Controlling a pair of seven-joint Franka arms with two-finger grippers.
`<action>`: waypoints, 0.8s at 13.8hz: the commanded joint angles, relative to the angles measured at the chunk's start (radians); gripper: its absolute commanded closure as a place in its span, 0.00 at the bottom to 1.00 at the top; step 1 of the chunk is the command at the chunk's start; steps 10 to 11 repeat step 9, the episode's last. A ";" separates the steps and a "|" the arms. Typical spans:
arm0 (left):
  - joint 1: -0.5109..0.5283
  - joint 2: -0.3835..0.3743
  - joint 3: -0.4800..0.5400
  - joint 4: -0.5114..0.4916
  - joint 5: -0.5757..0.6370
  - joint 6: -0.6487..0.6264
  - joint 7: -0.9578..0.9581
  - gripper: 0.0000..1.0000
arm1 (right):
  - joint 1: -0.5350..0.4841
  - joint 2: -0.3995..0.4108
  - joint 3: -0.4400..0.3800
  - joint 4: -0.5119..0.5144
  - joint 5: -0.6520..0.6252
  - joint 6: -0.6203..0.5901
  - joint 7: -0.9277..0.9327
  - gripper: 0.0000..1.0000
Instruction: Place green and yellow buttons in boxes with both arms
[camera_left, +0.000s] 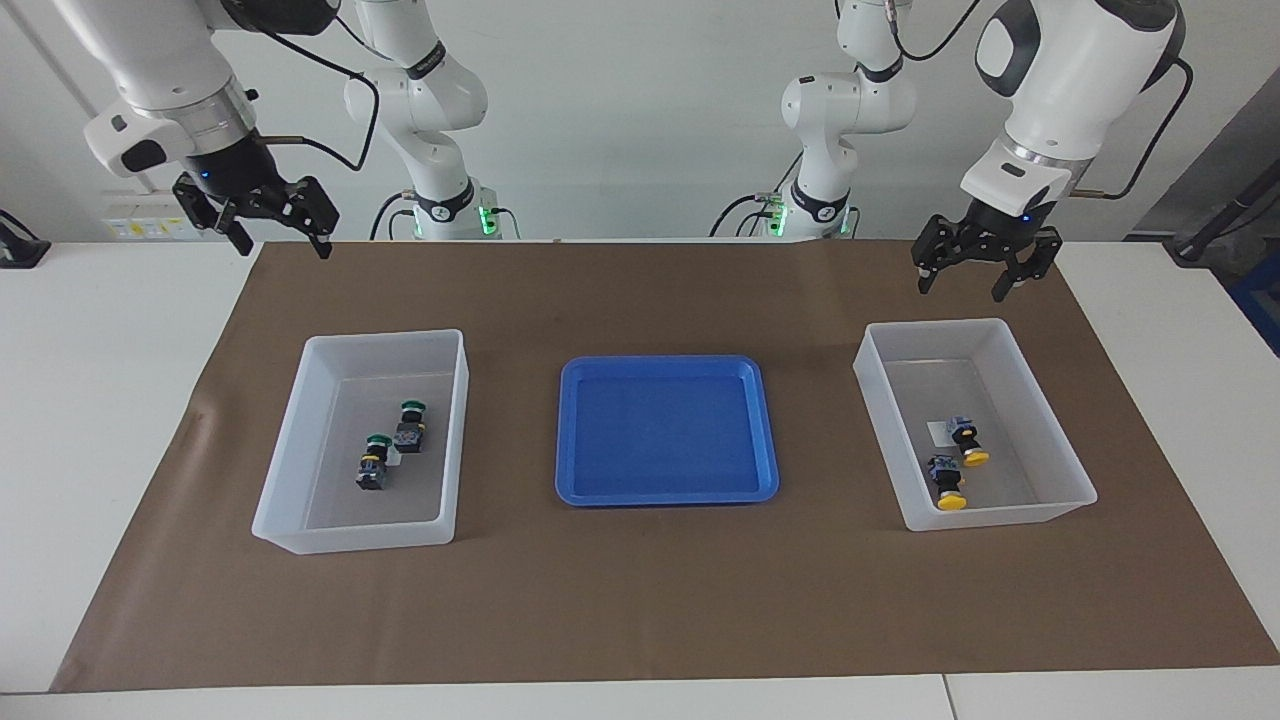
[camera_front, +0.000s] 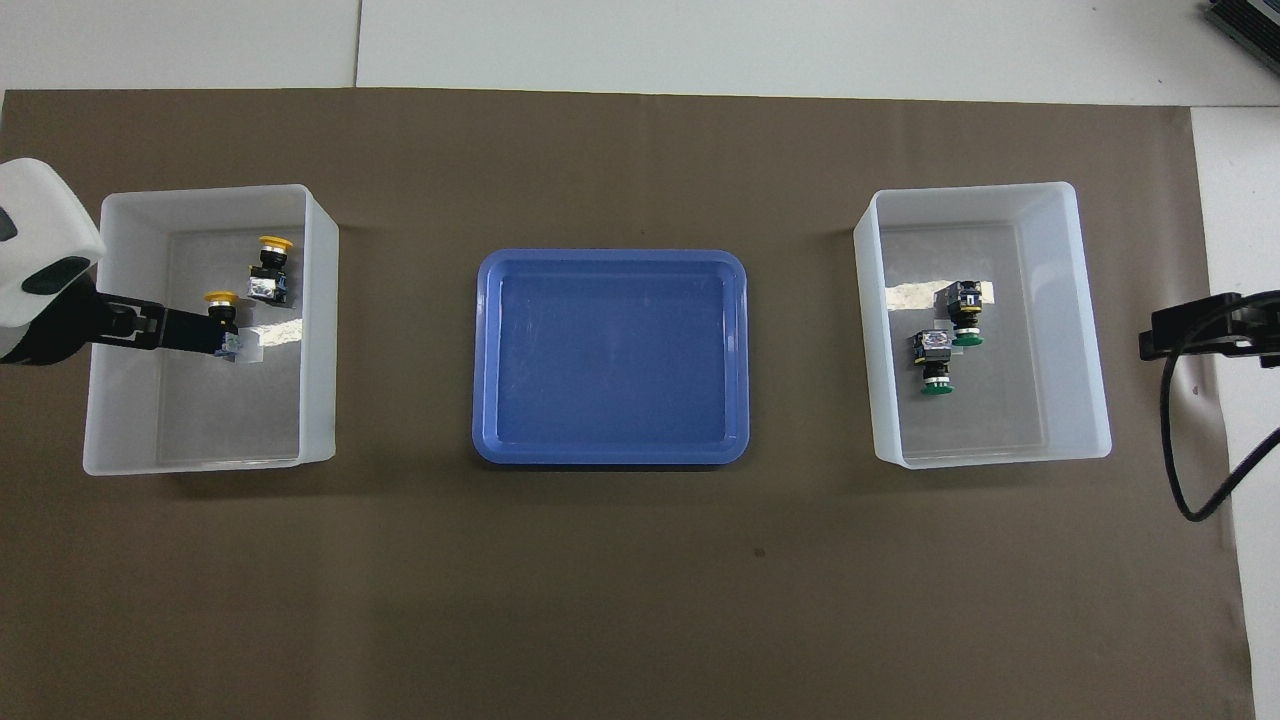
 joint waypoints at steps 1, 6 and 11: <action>-0.009 0.071 0.005 0.109 0.017 -0.066 -0.016 0.00 | -0.001 -0.003 0.001 0.001 -0.007 -0.014 -0.027 0.00; -0.009 0.042 0.005 0.063 0.019 -0.057 -0.026 0.00 | -0.003 -0.003 0.001 0.002 -0.004 -0.012 -0.027 0.00; -0.003 0.037 0.005 0.063 0.019 -0.066 -0.027 0.00 | -0.003 -0.003 0.001 0.001 -0.003 -0.017 -0.027 0.00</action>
